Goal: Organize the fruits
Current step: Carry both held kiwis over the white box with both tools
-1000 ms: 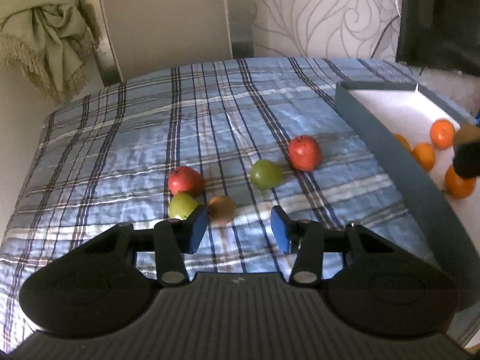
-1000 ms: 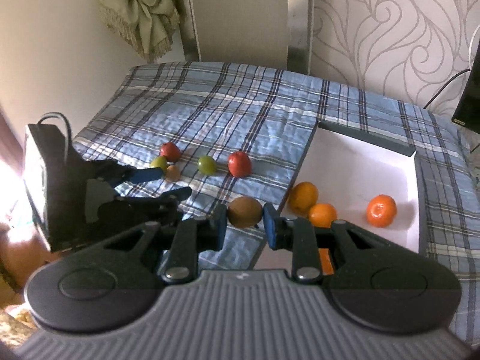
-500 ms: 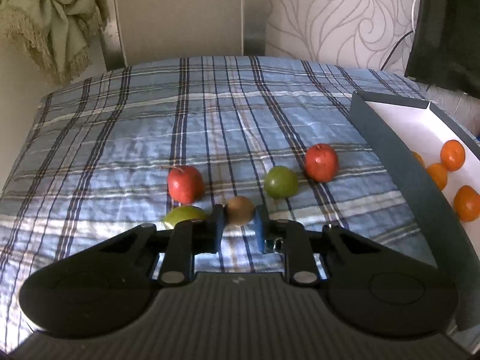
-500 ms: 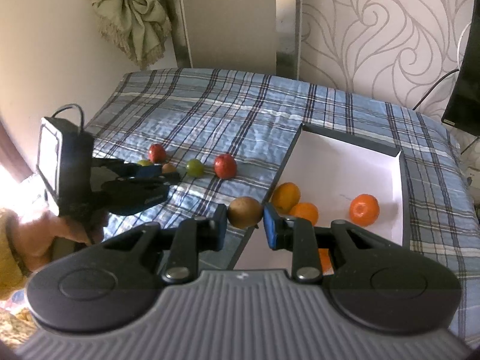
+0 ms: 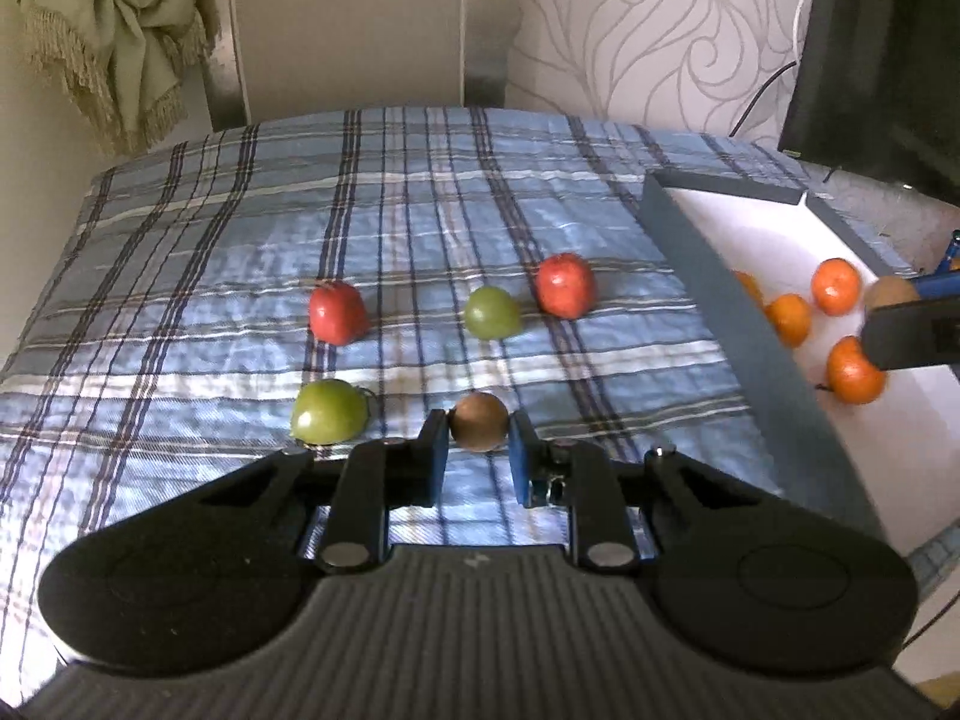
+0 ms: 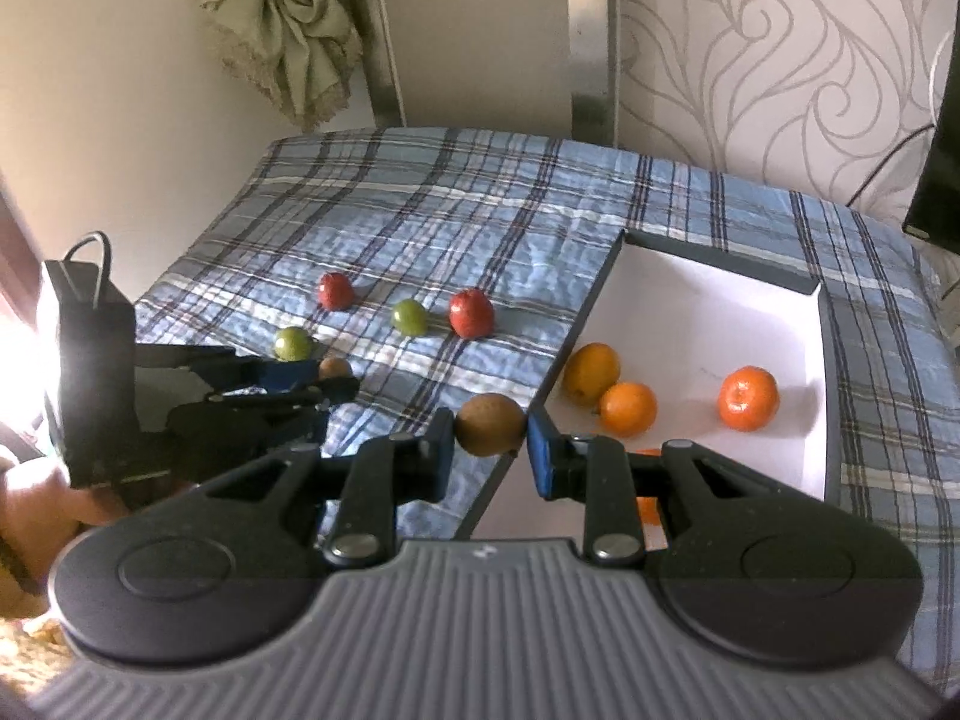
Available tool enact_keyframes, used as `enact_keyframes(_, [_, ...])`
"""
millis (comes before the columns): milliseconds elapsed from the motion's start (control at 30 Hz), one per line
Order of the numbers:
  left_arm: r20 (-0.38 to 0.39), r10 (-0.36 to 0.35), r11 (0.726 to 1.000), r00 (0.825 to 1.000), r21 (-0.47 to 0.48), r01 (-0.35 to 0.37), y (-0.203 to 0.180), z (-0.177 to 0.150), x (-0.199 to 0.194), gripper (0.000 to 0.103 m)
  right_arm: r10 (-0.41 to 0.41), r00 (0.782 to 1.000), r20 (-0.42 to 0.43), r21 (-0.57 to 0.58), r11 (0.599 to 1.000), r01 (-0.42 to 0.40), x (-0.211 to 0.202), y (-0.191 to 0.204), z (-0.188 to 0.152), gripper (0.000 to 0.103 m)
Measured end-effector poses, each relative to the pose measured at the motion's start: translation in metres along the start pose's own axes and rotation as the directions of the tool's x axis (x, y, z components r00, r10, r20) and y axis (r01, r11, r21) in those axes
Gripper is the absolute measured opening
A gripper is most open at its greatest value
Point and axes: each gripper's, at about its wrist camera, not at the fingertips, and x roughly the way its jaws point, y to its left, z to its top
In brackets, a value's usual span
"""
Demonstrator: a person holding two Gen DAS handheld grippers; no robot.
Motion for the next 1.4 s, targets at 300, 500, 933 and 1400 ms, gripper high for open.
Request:
enact_keyframes(300, [0.037,-0.025,0.997,0.999,0.071,0.022,-0.032,-0.001,-0.021,0.025,-0.001,1.000,0.022,0.022,1.000,0.000,-0.010,-0.010,-0.009,0.029])
enact_keyframes(500, [0.053,-0.049,0.995,0.997,0.094,0.044,-0.047,0.006,-0.028,0.025,-0.029,0.998,0.050,0.049,0.998,0.027,-0.024,-0.020,-0.014,0.029])
enact_keyframes(933, [0.091,-0.118,0.987,0.989,0.123,0.106,-0.076,0.004,-0.045,0.025,-0.086,0.995,0.047,0.081,0.993,0.082,-0.041,-0.036,-0.028,0.029])
enact_keyframes(1400, [0.098,-0.151,0.971,0.984,0.201,0.129,-0.098,0.016,-0.048,0.025,-0.111,0.992,0.060,0.118,0.988,0.103,-0.051,-0.046,-0.035,0.029])
